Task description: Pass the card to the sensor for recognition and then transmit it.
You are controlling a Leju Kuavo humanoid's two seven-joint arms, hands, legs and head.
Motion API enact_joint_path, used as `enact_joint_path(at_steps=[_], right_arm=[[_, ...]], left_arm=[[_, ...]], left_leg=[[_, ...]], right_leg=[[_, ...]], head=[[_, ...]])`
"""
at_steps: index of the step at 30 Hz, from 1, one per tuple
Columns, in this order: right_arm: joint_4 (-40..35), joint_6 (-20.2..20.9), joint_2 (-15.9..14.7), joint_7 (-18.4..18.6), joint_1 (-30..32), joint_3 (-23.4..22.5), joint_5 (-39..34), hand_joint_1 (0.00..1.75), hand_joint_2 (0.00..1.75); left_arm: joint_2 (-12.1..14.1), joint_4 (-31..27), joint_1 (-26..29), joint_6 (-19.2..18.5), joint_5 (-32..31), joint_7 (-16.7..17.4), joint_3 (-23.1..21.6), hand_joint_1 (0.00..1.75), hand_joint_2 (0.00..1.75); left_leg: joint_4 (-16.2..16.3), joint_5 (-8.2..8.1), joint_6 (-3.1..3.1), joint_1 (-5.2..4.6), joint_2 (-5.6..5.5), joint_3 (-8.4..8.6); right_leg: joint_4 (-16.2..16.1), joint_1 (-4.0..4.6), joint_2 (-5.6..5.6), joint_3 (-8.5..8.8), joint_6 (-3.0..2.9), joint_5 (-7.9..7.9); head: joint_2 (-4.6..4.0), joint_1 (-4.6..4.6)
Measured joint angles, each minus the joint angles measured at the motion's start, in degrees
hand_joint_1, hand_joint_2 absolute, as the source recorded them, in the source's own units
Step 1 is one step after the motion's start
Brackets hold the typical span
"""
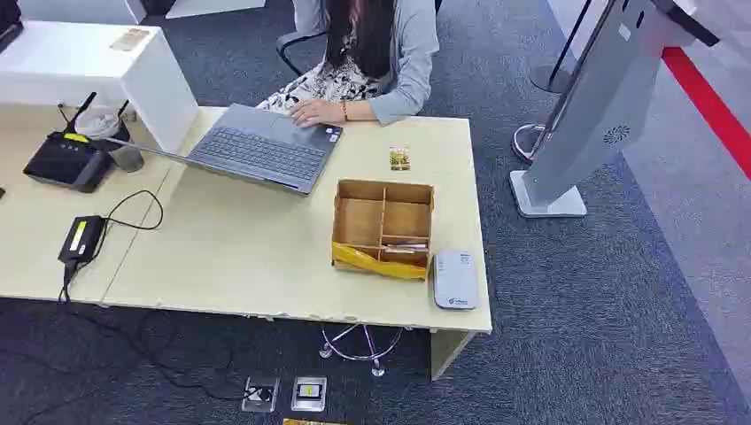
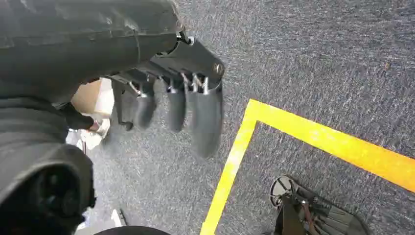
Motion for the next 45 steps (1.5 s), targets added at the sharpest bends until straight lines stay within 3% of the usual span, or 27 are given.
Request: enact_joint_path(at_steps=[4,6,7,8,20,21,28,35,45], right_arm=[[0.0,-0.09,0.0,-0.28,0.0,0.0,-0.17,1.73,0.0],[0.0,-0.11,0.0,-0.33,0.0,0.0,-0.17,1.59,0.0],[0.0,-0.11,0.0,-0.33,0.01,0.0,-0.17,0.0,0.0],[0.0,-0.11,0.0,-0.35,0.01,0.0,-0.17,0.0,0.0],[0.0,0.28,-0.04,-0.46,0.01,0.0,-1.18,0.0,0.0],[0.0,0.37,-0.11,-0.72,0.01,0.0,-1.36,0.0,1.75],[0.0,0.79,-2.03,-4.46,0.01,-0.04,-3.83,0.0,1.75],[0.0,0.81,-6.23,-9.25,-0.41,-0.31,-6.01,0.0,1.75],[-0.07,1.6,-13.55,-10.86,-6.43,-1.95,-7.58,0.0,1.75]], left_arm=[[0.02,0.0,0.0,-0.07,-0.04,-0.28,0.0,1.75,0.0],[0.02,0.0,0.0,-0.07,-0.11,-0.31,0.0,1.75,0.0],[0.02,0.0,0.0,-0.07,-0.11,-0.31,0.0,1.75,0.0],[0.02,0.0,0.0,-0.07,-0.15,-0.31,0.0,0.0,0.0],[0.02,0.0,0.0,0.15,0.22,-0.41,0.09,0.0,0.0],[0.02,0.0,0.0,0.15,0.22,-0.39,0.13,0.0,0.0],[0.02,0.0,0.0,0.09,0.37,-0.39,0.92,0.0,0.0],[0.04,0.0,0.0,-0.24,0.42,-1.03,0.98,0.0,0.0],[0.42,0.0,-0.01,-2.58,0.39,-2.36,1.01,0.0,0.0]], left_leg=[[0.0,0.0,0.0,0.0,0.0,0.0],[0.0,0.0,0.0,0.0,0.0,0.0],[0.0,0.0,0.0,0.0,0.0,0.0],[0.0,0.0,0.0,0.0,0.0,0.0],[0.0,-0.01,0.0,0.0,0.0,0.0],[0.0,-0.01,0.0,0.0,0.0,0.0],[0.0,-0.01,0.0,-0.02,0.0,-0.01],[0.0,-0.02,0.02,-0.04,0.0,-0.03],[0.02,-0.01,0.03,-0.1,0.0,0.0]], right_leg=[[0.0,0.0,0.0,0.0,0.0,0.0],[0.0,0.0,0.0,0.0,0.0,0.0],[0.0,0.0,0.0,0.0,0.0,0.0],[0.0,0.0,0.0,0.0,0.0,0.0],[0.0,0.0,0.0,0.0,0.0,0.0],[0.0,0.0,0.0,0.0,0.0,0.0],[0.0,-0.02,0.0,0.0,0.0,0.0],[-0.01,-0.05,0.0,0.0,0.01,0.0],[0.0,-0.1,0.0,0.01,0.05,0.03]], head=[[-0.02,0.0],[-0.02,0.0],[-0.02,0.0],[-0.02,0.0],[-0.02,0.0],[-0.02,0.0],[-0.02,-0.02],[-0.02,0.02],[-0.02,0.0]])
